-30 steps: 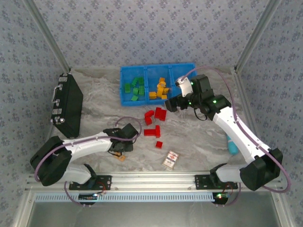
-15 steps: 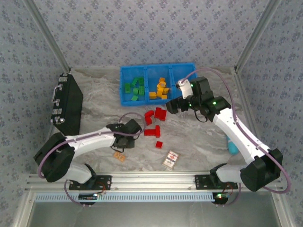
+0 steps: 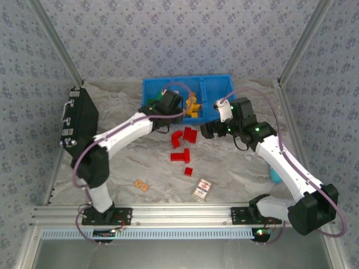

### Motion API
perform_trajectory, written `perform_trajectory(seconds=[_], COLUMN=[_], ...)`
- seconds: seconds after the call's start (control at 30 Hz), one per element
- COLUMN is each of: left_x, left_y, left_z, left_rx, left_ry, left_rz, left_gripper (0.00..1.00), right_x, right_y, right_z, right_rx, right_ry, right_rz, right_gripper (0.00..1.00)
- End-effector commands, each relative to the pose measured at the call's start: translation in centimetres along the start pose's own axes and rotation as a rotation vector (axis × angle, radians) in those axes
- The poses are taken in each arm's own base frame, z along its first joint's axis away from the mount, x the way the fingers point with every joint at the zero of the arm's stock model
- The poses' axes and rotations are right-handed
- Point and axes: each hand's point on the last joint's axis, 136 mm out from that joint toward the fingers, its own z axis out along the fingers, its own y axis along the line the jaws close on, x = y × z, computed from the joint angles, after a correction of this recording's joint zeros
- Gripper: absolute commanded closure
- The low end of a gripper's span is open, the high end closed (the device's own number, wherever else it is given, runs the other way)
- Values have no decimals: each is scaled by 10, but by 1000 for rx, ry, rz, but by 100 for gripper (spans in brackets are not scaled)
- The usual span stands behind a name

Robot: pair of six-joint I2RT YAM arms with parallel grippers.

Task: Sort the legos into containers by color
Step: Place the lego in the container.

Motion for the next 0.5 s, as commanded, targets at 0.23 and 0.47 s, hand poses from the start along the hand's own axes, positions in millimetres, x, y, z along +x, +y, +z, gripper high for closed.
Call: perform_trajectory(seconds=[0.23, 0.47], left_x=[-55, -62], left_y=[-45, -43], left_z=[87, 115], left_rx=[87, 77], left_ry=[-15, 15], left_rz=[96, 92], left_gripper=[68, 46], right_x=[-5, 8], right_y=[12, 34], right_z=[-12, -7], right_rx=[27, -35], right_ry=[-130, -68], right_rz=[206, 246], right_gripper=[0, 0])
